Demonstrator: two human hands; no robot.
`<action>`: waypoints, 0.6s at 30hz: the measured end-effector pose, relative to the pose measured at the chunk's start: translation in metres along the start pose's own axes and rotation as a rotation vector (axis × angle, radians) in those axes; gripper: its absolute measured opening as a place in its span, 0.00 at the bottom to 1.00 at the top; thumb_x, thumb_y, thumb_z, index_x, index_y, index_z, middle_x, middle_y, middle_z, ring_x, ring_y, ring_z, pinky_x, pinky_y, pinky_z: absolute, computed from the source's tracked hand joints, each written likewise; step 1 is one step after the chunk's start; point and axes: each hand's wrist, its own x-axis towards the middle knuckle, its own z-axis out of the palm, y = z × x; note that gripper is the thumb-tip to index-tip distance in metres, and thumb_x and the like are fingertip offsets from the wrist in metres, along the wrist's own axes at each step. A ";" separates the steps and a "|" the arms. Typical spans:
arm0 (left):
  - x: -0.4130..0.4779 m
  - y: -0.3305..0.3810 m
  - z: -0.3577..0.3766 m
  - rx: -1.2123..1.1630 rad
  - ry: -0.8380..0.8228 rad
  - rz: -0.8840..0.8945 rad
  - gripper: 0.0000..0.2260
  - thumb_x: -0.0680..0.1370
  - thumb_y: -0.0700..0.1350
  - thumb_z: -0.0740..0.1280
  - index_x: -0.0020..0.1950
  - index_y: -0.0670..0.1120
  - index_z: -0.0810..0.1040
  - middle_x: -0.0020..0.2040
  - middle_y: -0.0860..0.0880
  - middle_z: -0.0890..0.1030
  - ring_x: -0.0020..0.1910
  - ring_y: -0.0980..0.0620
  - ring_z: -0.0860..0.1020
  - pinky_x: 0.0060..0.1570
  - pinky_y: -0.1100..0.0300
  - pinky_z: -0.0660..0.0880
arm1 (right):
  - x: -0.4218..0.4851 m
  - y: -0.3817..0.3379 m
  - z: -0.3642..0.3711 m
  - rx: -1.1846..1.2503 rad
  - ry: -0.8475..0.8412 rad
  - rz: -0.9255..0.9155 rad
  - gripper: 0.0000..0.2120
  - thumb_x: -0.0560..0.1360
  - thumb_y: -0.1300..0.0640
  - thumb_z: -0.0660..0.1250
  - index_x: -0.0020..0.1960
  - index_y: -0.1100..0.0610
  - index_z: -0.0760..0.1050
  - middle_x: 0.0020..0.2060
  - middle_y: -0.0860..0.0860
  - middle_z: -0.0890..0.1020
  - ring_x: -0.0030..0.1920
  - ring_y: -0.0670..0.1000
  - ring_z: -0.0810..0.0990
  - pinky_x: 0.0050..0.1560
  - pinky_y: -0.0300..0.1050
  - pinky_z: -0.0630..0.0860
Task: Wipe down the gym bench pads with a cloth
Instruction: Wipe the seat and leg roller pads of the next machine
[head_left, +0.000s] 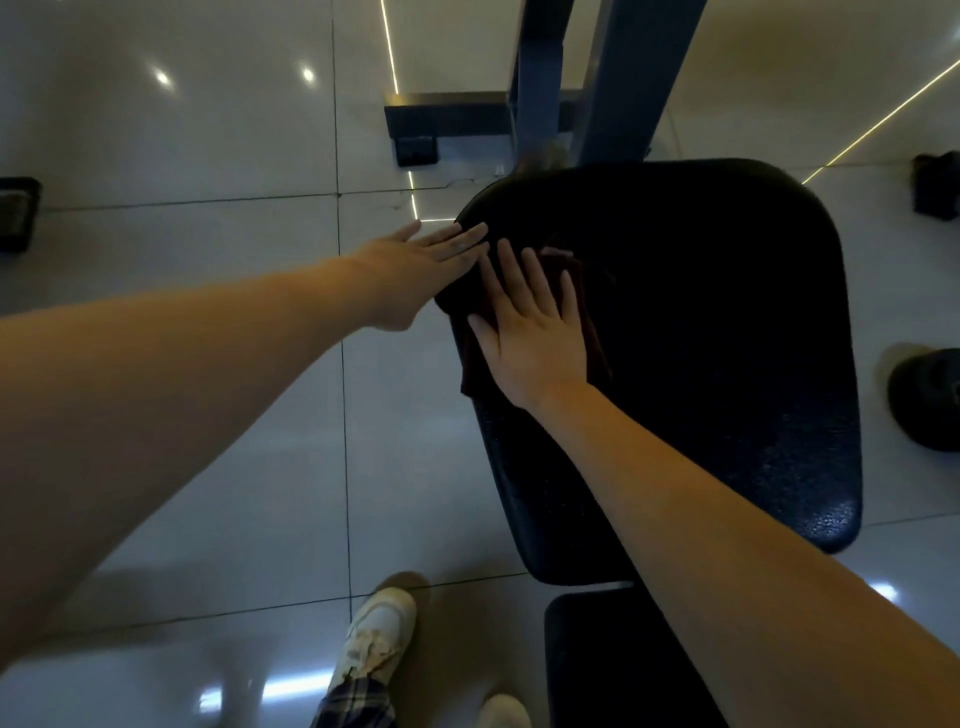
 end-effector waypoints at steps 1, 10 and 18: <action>0.001 -0.001 -0.002 -0.031 -0.011 0.008 0.42 0.74 0.31 0.60 0.78 0.48 0.35 0.78 0.51 0.34 0.77 0.52 0.39 0.74 0.52 0.41 | 0.004 -0.001 -0.001 -0.001 -0.007 0.006 0.29 0.82 0.42 0.44 0.79 0.49 0.42 0.79 0.48 0.45 0.78 0.50 0.42 0.76 0.55 0.40; 0.002 -0.003 -0.014 -0.206 -0.082 0.023 0.43 0.75 0.30 0.61 0.78 0.49 0.35 0.78 0.51 0.34 0.78 0.50 0.40 0.76 0.51 0.43 | -0.112 0.042 0.021 -0.090 -0.054 -0.212 0.29 0.82 0.44 0.47 0.79 0.56 0.52 0.78 0.52 0.53 0.78 0.53 0.49 0.74 0.57 0.53; 0.005 0.004 -0.015 -0.272 -0.106 -0.020 0.42 0.76 0.31 0.60 0.78 0.50 0.36 0.78 0.52 0.34 0.78 0.48 0.39 0.76 0.49 0.51 | -0.097 0.027 0.011 -0.058 -0.106 -0.149 0.29 0.81 0.43 0.46 0.78 0.55 0.54 0.78 0.50 0.55 0.78 0.51 0.51 0.75 0.57 0.53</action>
